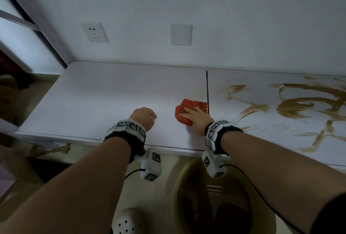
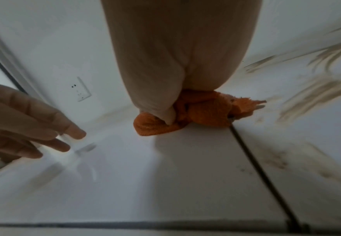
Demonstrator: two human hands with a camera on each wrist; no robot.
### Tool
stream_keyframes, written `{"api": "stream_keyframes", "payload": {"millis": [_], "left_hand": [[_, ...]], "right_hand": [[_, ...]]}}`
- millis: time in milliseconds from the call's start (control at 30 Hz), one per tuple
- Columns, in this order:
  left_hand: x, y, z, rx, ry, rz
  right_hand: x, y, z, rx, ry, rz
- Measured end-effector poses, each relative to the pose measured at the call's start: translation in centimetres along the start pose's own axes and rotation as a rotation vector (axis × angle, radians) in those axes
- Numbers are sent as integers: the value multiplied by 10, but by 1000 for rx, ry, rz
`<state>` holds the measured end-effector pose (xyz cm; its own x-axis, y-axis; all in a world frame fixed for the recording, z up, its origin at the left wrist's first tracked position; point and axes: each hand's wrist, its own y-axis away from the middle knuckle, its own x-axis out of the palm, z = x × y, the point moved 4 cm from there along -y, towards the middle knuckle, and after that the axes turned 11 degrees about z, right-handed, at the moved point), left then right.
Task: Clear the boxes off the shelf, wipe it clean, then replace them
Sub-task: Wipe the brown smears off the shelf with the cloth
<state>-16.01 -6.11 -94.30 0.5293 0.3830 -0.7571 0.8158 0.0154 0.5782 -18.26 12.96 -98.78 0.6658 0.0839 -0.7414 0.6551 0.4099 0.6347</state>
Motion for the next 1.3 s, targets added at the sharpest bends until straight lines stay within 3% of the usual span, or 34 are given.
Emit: {"api": "stream_keyframes", "payload": {"millis": [200, 333, 567, 700, 900, 1000, 1133, 1300], "left_hand": [[9, 10, 18, -80, -56, 29], [4, 17, 6, -101, -128, 76], [12, 23, -46, 12, -213, 110], [24, 34, -56, 15, -278, 129], [14, 42, -59, 23, -290, 109], [15, 42, -48, 19, -305, 105], [13, 47, -25, -40, -287, 122], [5, 46, -18, 9, -203, 85]], "right_hand": [[14, -3, 59, -222, 133, 76], [20, 7, 60, -273, 210, 167], [18, 57, -20, 30, 123, 214], [25, 71, -37, 138, 83, 232], [21, 84, -22, 143, 29, 189], [17, 90, -20, 83, 47, 204], [27, 80, -14, 142, 82, 218], [26, 63, 11, 132, 180, 299]]}}
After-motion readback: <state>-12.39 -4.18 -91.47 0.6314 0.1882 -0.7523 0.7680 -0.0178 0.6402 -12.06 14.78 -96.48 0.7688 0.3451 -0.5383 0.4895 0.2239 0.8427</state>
